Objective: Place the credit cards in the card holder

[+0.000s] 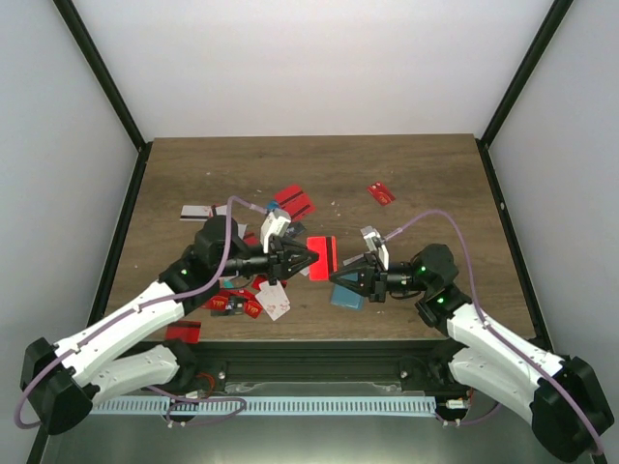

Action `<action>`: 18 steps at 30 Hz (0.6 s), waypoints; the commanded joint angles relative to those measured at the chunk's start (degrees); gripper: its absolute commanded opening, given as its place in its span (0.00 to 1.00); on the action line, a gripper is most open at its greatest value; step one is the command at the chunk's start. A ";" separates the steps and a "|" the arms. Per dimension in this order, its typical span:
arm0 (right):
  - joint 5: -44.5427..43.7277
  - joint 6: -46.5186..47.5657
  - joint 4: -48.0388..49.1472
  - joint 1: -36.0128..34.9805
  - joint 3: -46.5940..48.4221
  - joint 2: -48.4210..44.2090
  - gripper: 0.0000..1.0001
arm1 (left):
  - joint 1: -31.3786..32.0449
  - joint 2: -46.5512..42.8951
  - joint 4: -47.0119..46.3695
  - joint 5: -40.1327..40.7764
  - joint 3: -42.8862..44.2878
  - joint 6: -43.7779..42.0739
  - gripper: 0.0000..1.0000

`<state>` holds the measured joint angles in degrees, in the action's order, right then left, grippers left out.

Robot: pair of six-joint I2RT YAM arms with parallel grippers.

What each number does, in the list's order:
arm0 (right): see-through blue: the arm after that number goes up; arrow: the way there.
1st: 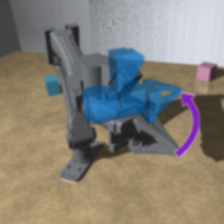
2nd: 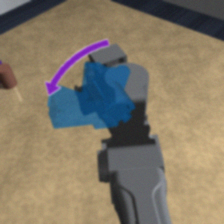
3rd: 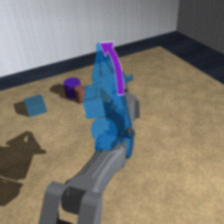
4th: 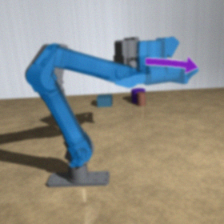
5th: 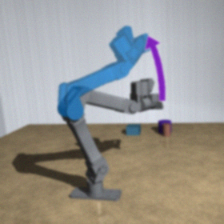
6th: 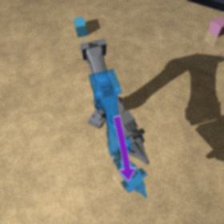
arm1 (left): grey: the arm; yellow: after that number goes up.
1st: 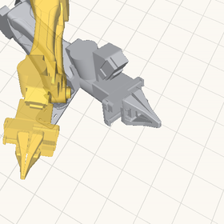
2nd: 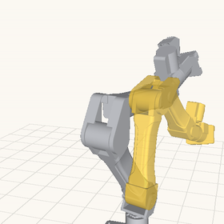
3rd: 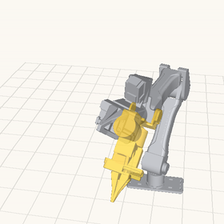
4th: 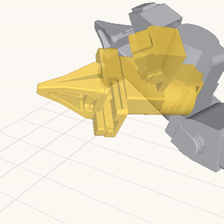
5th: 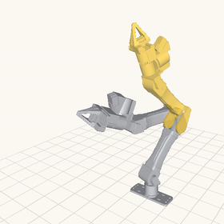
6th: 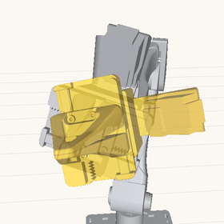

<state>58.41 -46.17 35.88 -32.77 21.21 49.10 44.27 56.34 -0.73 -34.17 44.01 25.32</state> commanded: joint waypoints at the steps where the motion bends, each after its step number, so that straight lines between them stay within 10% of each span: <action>1: 0.87 -0.16 2.27 0.44 -0.03 -0.69 0.01 | -0.25 1.46 -3.21 -3.61 1.27 0.20 0.11; 18: -36.48 6.79 -50.46 0.47 8.57 -7.29 0.46 | 0.04 6.09 -1.08 17.94 -5.66 3.37 0.04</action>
<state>36.73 -40.07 3.42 -32.38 26.68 44.73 44.23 58.92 -2.31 -22.50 39.20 28.32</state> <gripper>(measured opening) 0.444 0.041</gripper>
